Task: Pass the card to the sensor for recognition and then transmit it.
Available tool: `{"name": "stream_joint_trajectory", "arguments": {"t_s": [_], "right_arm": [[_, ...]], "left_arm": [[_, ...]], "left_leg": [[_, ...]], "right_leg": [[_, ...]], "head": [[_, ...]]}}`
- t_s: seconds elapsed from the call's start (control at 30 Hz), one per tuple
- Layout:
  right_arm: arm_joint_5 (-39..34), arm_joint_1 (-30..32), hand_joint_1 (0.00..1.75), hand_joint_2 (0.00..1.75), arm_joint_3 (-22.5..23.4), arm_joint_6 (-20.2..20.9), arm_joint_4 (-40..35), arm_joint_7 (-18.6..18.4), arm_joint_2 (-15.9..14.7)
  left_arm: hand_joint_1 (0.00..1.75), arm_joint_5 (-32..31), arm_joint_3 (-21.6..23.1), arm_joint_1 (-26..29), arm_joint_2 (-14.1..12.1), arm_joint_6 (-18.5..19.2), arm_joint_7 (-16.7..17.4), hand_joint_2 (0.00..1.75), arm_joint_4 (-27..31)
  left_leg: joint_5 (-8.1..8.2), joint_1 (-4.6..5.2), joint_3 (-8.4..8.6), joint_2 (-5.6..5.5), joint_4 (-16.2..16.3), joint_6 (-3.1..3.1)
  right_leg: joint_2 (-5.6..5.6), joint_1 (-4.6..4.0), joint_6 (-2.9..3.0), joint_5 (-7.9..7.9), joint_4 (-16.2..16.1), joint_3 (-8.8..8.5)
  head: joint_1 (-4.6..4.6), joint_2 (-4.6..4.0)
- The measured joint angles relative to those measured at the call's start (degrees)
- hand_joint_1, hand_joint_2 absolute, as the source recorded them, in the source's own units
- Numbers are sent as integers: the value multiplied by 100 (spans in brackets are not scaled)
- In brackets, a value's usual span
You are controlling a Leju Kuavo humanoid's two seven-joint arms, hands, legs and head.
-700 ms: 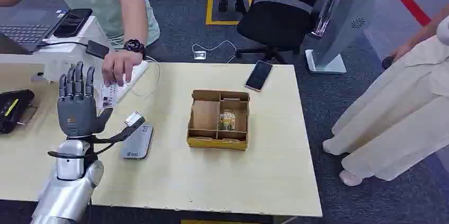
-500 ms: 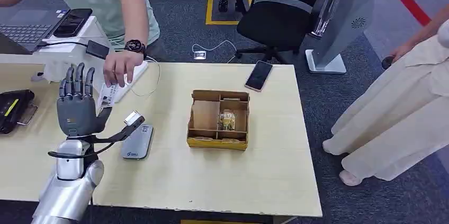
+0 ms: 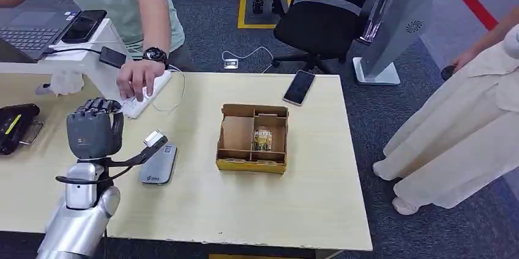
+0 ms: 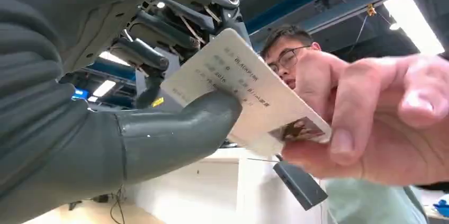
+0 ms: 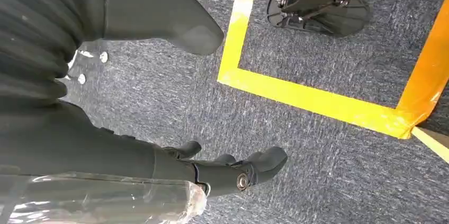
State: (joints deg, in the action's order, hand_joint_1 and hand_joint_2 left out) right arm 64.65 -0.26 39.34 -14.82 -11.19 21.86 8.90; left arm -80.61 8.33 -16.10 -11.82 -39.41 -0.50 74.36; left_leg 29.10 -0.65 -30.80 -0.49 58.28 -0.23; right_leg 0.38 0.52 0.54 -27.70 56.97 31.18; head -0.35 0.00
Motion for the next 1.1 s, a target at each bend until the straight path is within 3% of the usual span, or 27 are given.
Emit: {"name": "stream_joint_trajectory", "arguments": {"t_s": [0.73,0.97,1.1], "right_arm": [[20,-2,0,175,0,-2,0,-17,-2],[20,-3,0,175,0,0,0,-15,-2],[20,-2,0,175,0,9,-4,-17,-2]], "left_arm": [[175,-225,0,214,-46,-2,57,175,179],[175,545,2,279,-83,220,-74,175,149],[175,1774,0,313,-94,1033,-232,175,131]], "left_leg": [[0,0,-1,-1,0,0],[0,0,-1,0,0,0],[0,0,-1,0,0,0]], "right_leg": [[-1,0,0,0,0,0],[-1,0,0,0,0,0],[-1,0,0,0,1,0]], "head": [[0,0],[0,0],[0,0]]}}
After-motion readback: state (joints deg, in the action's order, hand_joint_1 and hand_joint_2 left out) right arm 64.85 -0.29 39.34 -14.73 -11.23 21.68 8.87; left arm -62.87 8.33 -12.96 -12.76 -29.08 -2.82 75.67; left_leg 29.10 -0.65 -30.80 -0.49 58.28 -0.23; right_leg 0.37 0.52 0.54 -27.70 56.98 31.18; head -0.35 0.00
